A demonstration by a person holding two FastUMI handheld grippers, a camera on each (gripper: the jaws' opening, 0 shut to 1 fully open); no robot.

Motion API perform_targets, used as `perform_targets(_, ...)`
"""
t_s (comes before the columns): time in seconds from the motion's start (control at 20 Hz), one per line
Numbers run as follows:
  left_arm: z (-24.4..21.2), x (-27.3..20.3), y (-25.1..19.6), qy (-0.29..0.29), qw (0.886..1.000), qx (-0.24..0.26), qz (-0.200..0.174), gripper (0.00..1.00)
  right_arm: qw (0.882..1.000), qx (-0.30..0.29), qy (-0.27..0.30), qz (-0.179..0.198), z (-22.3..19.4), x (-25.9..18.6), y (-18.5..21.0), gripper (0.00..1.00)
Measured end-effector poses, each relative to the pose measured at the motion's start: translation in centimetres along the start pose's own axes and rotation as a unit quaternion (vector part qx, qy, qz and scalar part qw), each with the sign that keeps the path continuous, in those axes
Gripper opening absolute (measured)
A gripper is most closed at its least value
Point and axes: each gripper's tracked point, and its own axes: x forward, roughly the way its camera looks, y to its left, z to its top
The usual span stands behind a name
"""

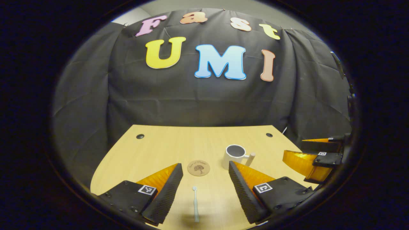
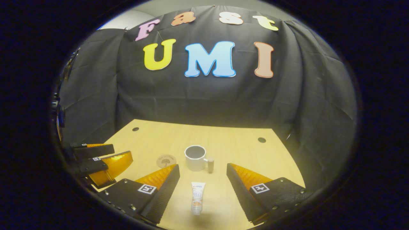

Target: Put the toothbrush and toothpaste on the desktop into the cup, then pick up the cup and place it on the coaster on the desktop.

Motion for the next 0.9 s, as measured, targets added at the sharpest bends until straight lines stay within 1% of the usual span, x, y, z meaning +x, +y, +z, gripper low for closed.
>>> perform_targets(0.1, -2.3, 0.9, 0.7, 0.023, 1.000, 0.001, 0.003, 0.96, 1.000, 0.004, 0.019, 0.006, -1.5, 1.1, 0.4, 0.92)
perform_targets(0.2, -4.4, 1.8, 1.0, 0.046, 0.999, 0.004, 0.000, 0.95, 0.999, 0.003, 0.040, 0.011, -3.3, 2.3, 0.8, 0.92)
perform_targets(0.4, -9.7, 3.7, 2.1, 0.101, 0.995, 0.011, 0.000, 0.95, 0.996, 0.010, 0.091, 0.019, -7.2, 4.8, 1.4, 0.92)
perform_targets(0.55, -12.8, 4.3, 2.6, 0.143, 0.990, 0.010, 0.005, 0.97, 0.993, 0.003, 0.119, 0.019, -9.3, 5.8, 1.9, 0.92)
perform_targets(0.7, -15.5, 5.6, 3.3, 0.176, 0.984, 0.011, 0.007, 0.97, 0.988, 0.003, 0.152, 0.021, -12.2, 7.2, 2.0, 0.92)
perform_targets(0.85, -17.6, 6.9, 3.9, 0.204, 0.979, 0.007, 0.014, 0.96, 0.984, 0.002, 0.178, 0.021, -13.9, 8.6, 2.1, 0.92)
perform_targets(0.9, -18.1, 7.4, 4.0, 0.212, 0.977, 0.006, 0.016, 0.97, 0.982, 0.003, 0.185, 0.020, -14.4, 9.0, 2.1, 0.92)
